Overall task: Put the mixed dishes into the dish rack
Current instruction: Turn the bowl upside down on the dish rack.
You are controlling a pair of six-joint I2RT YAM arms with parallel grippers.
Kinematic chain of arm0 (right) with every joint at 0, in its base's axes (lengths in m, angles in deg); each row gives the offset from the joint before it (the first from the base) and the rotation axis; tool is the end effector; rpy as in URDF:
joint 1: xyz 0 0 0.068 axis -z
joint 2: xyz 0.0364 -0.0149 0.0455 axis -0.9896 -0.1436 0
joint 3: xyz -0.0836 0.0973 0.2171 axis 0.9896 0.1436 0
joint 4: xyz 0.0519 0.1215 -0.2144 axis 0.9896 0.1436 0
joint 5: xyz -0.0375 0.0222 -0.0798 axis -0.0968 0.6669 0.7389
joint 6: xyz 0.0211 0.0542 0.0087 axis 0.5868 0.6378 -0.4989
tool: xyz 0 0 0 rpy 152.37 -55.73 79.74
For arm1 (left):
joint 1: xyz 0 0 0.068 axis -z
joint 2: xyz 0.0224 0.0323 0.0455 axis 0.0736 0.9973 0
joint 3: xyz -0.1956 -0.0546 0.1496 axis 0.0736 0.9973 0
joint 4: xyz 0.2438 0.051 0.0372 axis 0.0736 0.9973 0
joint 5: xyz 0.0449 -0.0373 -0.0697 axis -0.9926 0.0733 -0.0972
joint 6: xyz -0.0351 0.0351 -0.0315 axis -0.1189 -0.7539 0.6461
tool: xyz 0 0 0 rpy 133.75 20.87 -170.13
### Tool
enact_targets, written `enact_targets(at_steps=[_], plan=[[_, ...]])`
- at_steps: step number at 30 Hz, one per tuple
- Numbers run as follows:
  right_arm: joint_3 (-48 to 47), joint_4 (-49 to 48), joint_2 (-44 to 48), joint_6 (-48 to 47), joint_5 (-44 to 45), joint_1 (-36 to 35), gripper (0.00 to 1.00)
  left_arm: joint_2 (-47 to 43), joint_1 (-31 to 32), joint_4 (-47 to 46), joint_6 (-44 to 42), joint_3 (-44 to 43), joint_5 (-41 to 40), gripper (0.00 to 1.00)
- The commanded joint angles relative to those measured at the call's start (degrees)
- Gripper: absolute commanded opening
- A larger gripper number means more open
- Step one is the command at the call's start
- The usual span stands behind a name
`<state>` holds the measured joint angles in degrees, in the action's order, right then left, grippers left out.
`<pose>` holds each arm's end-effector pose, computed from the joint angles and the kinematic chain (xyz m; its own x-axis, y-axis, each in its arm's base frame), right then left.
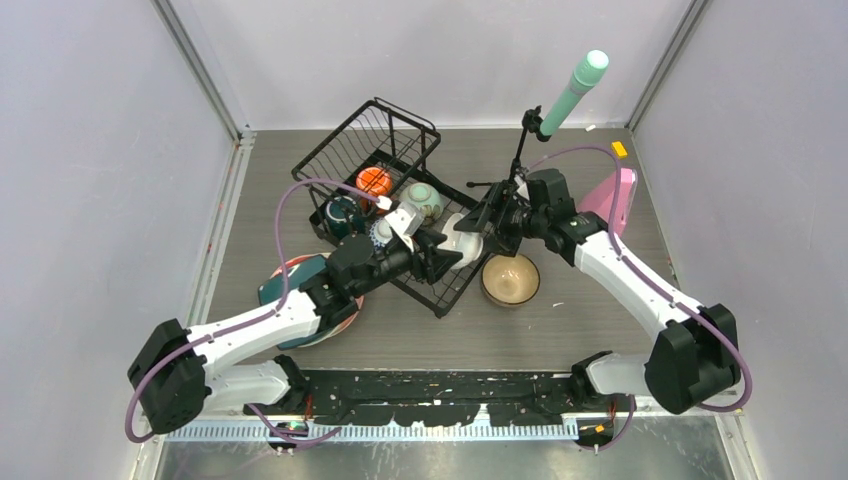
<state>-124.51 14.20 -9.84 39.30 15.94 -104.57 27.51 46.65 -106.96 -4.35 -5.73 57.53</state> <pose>0.2523 0.1267 0.2651 -0.8726 0.4123 -0.2619 0.0437 0.6000 0.7988 0.1669 -0.2147 0.2817 -0.2303 -0.1536 -0.9609 0.8246 0.4935 -0.2765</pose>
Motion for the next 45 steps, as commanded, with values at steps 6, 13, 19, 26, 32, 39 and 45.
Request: enact_targets(at_steps=[6,13,19,26,32,39,45], plan=[[-8.6,5.0,-3.3,-9.0,6.7,-2.3,0.39,-5.4,0.0,3.7,0.3,1.0,-4.1,0.64],[-14.3,11.5,-7.1,-16.0,17.4,-6.1,0.37,-10.2,0.0,8.1,0.4,1.5,-7.5,0.74],[-19.9,16.6,-11.1,-20.4,28.2,-10.8,0.37,-13.9,0.0,18.9,0.4,-2.7,-10.9,0.86],[-24.5,20.2,-14.4,-23.5,37.8,-13.3,0.37,-17.0,0.0,25.9,-1.3,-4.6,-13.4,0.92],[-29.2,23.8,-18.5,-26.0,43.4,-16.0,0.37,-20.0,0.0,26.2,-1.2,-2.9,-16.2,0.94],[-36.8,28.9,-25.5,-28.7,50.8,-18.0,0.37,-23.2,0.0,27.8,-1.8,-2.3,-18.0,0.95],[-43.2,33.7,-31.9,-31.7,57.8,-20.3,0.36,-25.3,0.0,29.5,-1.7,-1.7,-19.5,0.95]])
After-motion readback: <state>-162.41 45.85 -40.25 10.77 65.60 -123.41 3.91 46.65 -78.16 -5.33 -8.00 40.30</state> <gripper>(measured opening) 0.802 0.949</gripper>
